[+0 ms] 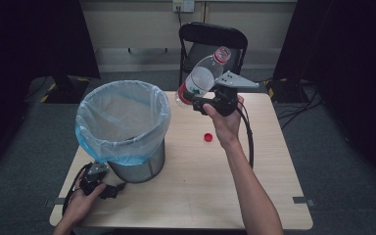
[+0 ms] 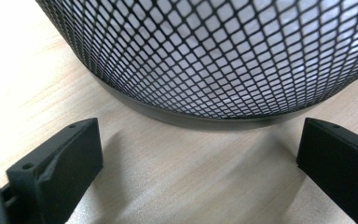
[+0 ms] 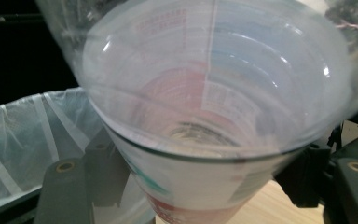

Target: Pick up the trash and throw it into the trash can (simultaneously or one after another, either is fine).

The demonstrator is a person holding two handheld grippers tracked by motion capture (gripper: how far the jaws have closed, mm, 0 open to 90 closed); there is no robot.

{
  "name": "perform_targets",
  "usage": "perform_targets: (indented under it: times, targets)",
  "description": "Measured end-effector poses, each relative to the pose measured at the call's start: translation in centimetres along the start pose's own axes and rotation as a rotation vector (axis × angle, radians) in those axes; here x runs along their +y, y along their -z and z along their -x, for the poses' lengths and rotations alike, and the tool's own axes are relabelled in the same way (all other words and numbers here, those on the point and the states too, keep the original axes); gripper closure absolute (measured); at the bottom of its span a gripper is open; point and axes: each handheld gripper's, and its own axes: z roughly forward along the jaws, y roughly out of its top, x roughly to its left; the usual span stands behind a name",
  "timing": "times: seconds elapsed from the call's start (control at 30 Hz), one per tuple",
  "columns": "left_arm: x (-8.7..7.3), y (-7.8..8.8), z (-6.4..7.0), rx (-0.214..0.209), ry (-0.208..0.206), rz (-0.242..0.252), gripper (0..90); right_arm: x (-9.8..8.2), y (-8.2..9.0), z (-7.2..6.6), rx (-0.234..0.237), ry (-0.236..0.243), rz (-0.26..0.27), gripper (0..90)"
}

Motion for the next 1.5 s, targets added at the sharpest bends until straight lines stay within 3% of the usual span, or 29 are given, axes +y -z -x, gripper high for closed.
perform_targets:
  times: [0.43,0.77,1.03,1.5]
  targets:
    - [0.0,0.0,0.0,0.001,0.000,0.000,0.0,2.2,-0.1,-0.5,0.021,-0.001,0.072,29.9]
    - [0.0,0.0,0.0,0.001,-0.001,0.000,0.0,3.7,-0.7,-1.4,0.051,0.010,0.089,29.9]
    - [0.0,0.0,0.0,0.001,0.000,0.000,0.0,5.0,-1.3,-3.1,0.120,0.009,0.110,29.9]
    - [0.0,0.0,0.0,0.001,0.000,0.001,0.0,5.4,-2.7,-5.9,0.234,0.009,0.099,29.8]
